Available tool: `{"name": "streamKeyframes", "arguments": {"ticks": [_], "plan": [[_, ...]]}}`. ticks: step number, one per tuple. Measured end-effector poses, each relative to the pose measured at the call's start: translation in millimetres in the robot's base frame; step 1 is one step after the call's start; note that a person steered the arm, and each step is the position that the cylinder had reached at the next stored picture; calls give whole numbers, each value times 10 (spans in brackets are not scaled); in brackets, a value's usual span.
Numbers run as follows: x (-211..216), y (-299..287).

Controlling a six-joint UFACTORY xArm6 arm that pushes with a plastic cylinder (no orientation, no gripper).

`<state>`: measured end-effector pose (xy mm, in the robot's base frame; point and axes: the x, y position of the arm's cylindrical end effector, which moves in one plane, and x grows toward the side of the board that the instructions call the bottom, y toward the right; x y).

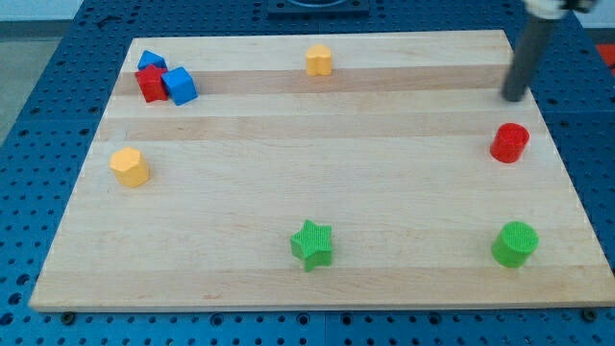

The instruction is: Point at the red circle

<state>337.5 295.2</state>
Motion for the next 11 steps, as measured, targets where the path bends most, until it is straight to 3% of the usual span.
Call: {"name": "streamKeyframes", "arguments": {"ticks": [1, 2, 11], "plan": [[106, 493], [219, 496], [762, -537]]}}
